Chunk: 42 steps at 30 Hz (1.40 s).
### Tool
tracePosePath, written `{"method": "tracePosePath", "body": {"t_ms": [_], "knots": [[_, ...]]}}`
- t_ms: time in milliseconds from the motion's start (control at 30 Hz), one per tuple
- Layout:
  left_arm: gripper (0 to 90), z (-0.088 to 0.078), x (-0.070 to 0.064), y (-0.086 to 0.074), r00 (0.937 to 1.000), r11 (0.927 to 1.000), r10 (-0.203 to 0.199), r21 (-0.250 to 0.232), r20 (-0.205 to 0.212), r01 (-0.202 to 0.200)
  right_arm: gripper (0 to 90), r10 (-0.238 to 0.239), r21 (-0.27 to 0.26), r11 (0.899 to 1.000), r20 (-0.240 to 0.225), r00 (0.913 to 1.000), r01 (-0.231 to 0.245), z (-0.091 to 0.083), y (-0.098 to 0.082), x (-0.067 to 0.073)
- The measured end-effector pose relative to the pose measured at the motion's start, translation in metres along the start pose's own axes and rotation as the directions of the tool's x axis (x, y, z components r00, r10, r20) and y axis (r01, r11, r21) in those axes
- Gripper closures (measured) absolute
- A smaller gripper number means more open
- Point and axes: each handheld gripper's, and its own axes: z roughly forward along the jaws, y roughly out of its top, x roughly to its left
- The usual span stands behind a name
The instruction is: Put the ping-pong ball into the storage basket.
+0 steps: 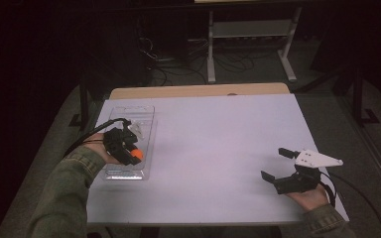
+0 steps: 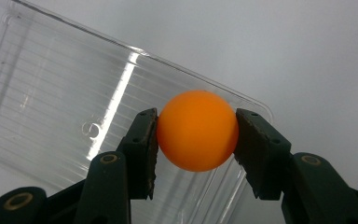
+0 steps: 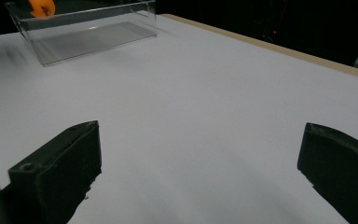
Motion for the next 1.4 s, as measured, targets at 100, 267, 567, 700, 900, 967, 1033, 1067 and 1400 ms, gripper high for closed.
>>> {"method": "tracePosePath", "body": {"t_ms": [100,267,567,700,900,967,1033,1067,1400], "knots": [[51.1,0.004,0.000,0.001,1.0000,1.0000,0.001,0.005,0.008,-0.001,0.0,0.000,-0.001,1.000,0.001,1.0000,0.000,0.000,0.000,0.000],[51.1,0.010,0.001,-0.001,0.9999,0.9998,-0.007,0.018,0.013,0.007,0.0,-0.002,0.001,1.000,0.001,1.0000,0.002,0.000,0.000,0.000],[51.1,0.018,0.003,-0.004,0.9998,0.9997,-0.013,0.021,0.018,0.012,0.0,-0.002,0.008,1.000,0.002,1.0000,0.002,0.000,0.000,0.000],[51.1,0.023,0.004,-0.005,0.9997,0.9996,-0.015,0.026,0.020,0.015,0.0,-0.002,0.006,1.000,0.003,1.0000,0.002,0.000,0.000,0.000],[51.1,0.030,0.006,-0.006,0.9994,0.9991,-0.021,0.038,0.026,0.020,0.0,0.001,0.008,1.000,0.001,1.0000,-0.001,0.000,-0.001,0.000],[51.1,0.032,0.007,-0.007,0.9992,0.9988,-0.025,0.042,0.030,0.024,0.0,0.001,0.008,1.000,0.002,1.0000,-0.001,0.000,-0.001,0.000],[51.0,0.034,0.008,-0.007,0.9990,0.9987,-0.028,0.043,0.034,0.026,0.0,0.000,0.008,1.000,0.002,1.0000,0.000,0.000,-0.001,0.000],[51.1,0.035,0.008,-0.007,0.9990,0.9987,-0.030,0.043,0.035,0.028,0.0,0.000,0.008,1.000,0.002,1.0000,0.000,0.000,-0.001,0.000],[51.0,0.039,0.009,-0.010,0.9984,0.9984,-0.040,0.042,0.039,0.039,0.0,0.001,0.007,1.000,-0.001,1.0000,-0.001,-0.001,-0.001,0.001]]}}
